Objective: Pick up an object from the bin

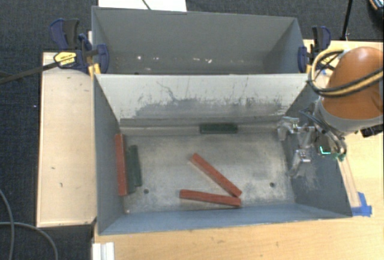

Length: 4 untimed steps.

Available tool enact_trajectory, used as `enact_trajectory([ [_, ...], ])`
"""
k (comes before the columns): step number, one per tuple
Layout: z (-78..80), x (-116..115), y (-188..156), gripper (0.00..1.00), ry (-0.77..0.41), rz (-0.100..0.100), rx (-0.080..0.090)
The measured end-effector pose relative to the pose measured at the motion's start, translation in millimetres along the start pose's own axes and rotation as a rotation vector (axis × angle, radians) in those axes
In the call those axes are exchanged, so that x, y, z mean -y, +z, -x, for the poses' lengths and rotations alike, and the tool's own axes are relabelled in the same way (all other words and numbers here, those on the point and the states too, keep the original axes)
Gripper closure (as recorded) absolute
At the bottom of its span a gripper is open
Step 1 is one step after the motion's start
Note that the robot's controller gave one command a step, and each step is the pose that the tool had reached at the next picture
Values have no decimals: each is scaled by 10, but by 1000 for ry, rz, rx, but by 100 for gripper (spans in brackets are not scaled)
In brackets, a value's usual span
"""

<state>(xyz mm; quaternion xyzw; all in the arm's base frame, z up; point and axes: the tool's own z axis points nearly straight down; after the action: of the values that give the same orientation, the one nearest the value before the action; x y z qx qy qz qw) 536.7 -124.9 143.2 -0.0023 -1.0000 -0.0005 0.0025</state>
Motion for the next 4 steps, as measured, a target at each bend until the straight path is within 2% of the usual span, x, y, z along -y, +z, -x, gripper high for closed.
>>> enact_trajectory([
  [1,127,-598,-212,0,-24,1,12],
  [2,-21,-1253,-145,0,-51,3,5],
  [3,63,-1674,672,0,-24,2,0],
  [4,-153,-1771,732,0,-32,0,5],
])
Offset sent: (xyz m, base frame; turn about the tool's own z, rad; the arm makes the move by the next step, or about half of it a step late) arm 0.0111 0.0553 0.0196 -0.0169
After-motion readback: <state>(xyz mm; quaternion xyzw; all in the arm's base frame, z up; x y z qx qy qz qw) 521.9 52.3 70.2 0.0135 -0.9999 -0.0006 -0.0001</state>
